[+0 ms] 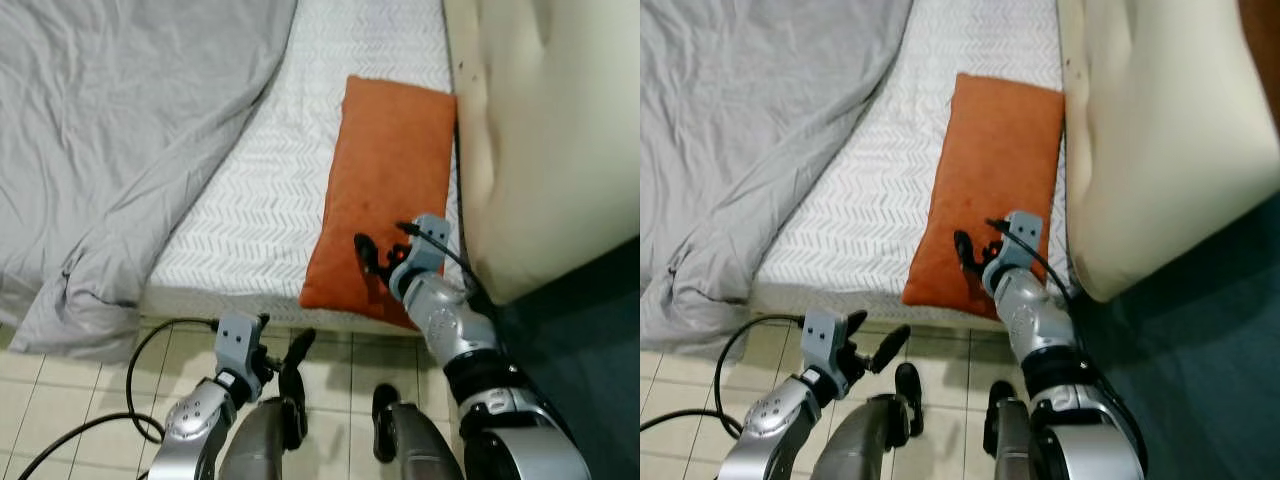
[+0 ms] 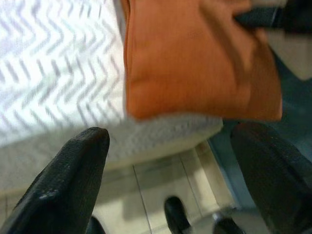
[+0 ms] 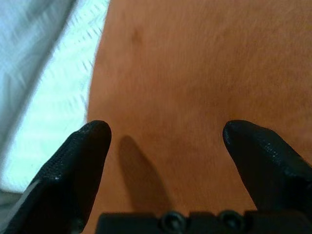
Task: Clean up the room
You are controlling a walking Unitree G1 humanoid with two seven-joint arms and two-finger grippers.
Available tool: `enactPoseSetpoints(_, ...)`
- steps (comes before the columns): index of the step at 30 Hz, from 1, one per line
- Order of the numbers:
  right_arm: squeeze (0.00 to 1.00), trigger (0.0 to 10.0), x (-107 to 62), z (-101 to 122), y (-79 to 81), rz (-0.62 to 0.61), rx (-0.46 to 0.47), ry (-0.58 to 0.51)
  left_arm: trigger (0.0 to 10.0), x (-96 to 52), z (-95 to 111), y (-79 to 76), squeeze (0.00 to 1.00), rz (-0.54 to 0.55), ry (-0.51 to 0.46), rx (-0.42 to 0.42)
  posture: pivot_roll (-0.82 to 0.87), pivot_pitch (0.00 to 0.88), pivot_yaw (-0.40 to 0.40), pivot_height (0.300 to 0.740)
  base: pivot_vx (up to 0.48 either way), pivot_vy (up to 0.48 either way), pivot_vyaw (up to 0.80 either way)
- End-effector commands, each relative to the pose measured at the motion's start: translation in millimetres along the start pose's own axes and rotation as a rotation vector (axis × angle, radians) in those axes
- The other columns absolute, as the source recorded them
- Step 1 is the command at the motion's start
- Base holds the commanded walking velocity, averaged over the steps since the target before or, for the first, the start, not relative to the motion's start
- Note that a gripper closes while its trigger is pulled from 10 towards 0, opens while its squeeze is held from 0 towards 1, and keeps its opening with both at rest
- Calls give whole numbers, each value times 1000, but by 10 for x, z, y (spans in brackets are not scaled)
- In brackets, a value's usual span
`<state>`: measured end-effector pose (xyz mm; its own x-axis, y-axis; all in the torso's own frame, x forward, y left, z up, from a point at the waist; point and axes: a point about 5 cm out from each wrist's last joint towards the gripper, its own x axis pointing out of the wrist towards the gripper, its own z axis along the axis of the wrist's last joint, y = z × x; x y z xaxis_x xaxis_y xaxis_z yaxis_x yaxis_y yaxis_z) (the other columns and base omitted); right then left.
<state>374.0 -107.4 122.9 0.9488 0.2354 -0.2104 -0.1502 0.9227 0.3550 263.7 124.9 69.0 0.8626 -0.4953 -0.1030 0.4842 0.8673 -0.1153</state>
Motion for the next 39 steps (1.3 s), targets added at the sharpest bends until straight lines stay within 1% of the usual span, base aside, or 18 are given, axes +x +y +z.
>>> enactPoseSetpoints(1, 0, 10000, -36, -377, -40, -40, -30, 124, 10000, -66, -85, -18, 0, 9, 38, 0, -45, 453, 47, 740, 0, 0, 0)
enactPoseSetpoints(4, 0, 10000, -47, -542, -56, -77, -50, 167, 10000, -95, -21, -13, 0, 8, 29, 10, -12, 459, 56, 740, 0, 0, 0)
enactPoseSetpoints(6, 0, 9961, -49, -613, -51, -94, -47, 187, 10000, -121, -4, 16, 0, 12, 26, 20, -9, 460, 57, 740, 0, 0, 0)
enactPoseSetpoints(7, 0, 9961, -49, -613, -51, -94, -47, 187, 10000, -121, -4, 16, 0, 12, 26, 20, -9, 460, 57, 740, 0, 0, 0)
enactPoseSetpoints(8, 0, 9020, -47, -634, -47, -98, -46, 188, 10000, -128, -2, 30, 0, 17, 25, 29, 3, 459, 59, 740, 0, 0, 0)
enactPoseSetpoints(9, 0, 0, -38, -634, -34, -101, -44, 181, 10000, -128, 10, 47, 0, 24, 23, 35, 1, 456, 57, 740, 0, 0, 0)
enactPoseSetpoints(11, 0, 0, -19, -607, -1, -87, -47, 162, 10000, -117, 34, 57, 0, 31, 19, 47, -1, 455, 55, 740, 0, 0, 0)
enactPoseSetpoints(12, 0, 0, -9, -571, -1, -88, -67, 144, 10000, -100, 49, 50, 0, 34, 15, 57, -3, 452, 52, 740, 0, 0, 0)
enactPoseSetpoints(20, 0, 0, 21, -462, -2, -91, -111, 88, 10000, -52, 83, 12, 0, 35, 6, 71, -8, 451, 49, 740, 0, 0, 0)
enactPoseSetpoints(22, 0, 0, 34, -404, 3, -105, -137, 50, 10000, -41, 122, 9, 0, 36, -4, 88, -5, 455, 50, 740, 0, 0, 0)
enactPoseSetpoints(26, 0, 0, 39, -357, -20, -129, -123, 18, 10000, -25, 141, 17, 0, 41, -5, 103, -1, 461, 51, 740, 0, 0, 0)
enactPoseSetpoints(27, 0, 0, 43, -319, -33, -140, -113, -3, 10000, -20, 146, 20, 0, 42, -6, 104, -1, 462, 51, 740, 0, 0, 0)
enactPoseSetpoints(31, 0, 0, 57, -134, -98, -200, -131, -87, 10000, -11, 151, 39, 0, 50, -6, 105, 3, 460, 52, 740, 0, 0, 0)
enactPoseSetpoints(32, 0, 0, 57, -134, -98, -200, -131, -87, 10000, -11, 151, 39, 0, 50, -6, 105, 3, 460, 52, 740, 0, 0, 0)
enactPoseSetpoints(33, 0, 0, 67, -28, -114, -211, -125, -130, 10000, -15, 146, 49, 0, 55, -5, 108, 2, 454, 53, 740, 0, 0, 0)
enactPoseSetpoints(34, 0, 0, 67, -28, -114, -211, -125, -130, 10000, -15, 146, 49, 0, 55, -5, 108, 2, 454, 53, 740, 0, 0, 0)
enactPoseSetpoints(36, 0, 0, 73, 81, -130, -224, -142, -173, 10000, -15, 145, 55, 0, 56, -4, 109, 2, 448, 52, 740, 0, 0, 0)
enactPoseSetpoints(39, 0, 0, 63, 339, -213, -256, -209, -267, 10000, -6, 147, 56, 0, 58, -4, 113, 0, 435, 48, 740, 0, 0, 0)
